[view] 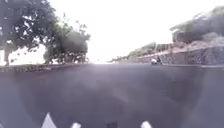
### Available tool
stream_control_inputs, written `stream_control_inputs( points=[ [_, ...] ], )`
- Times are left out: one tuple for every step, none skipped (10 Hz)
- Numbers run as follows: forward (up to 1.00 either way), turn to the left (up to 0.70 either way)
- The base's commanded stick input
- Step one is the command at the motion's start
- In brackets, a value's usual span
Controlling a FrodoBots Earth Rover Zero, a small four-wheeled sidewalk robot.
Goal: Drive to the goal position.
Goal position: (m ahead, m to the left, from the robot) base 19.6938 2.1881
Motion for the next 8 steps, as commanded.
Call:
stream_control_inputs(
  points=[
    [0.85, -0.12],
    [0.85, 0.0],
    [0.85, 0.0],
    [0.85, 0.0],
    [0.85, 0.0],
    [0.85, 0.0],
    [0.85, 0.0],
    [0.85, 0.0]
  ],
)
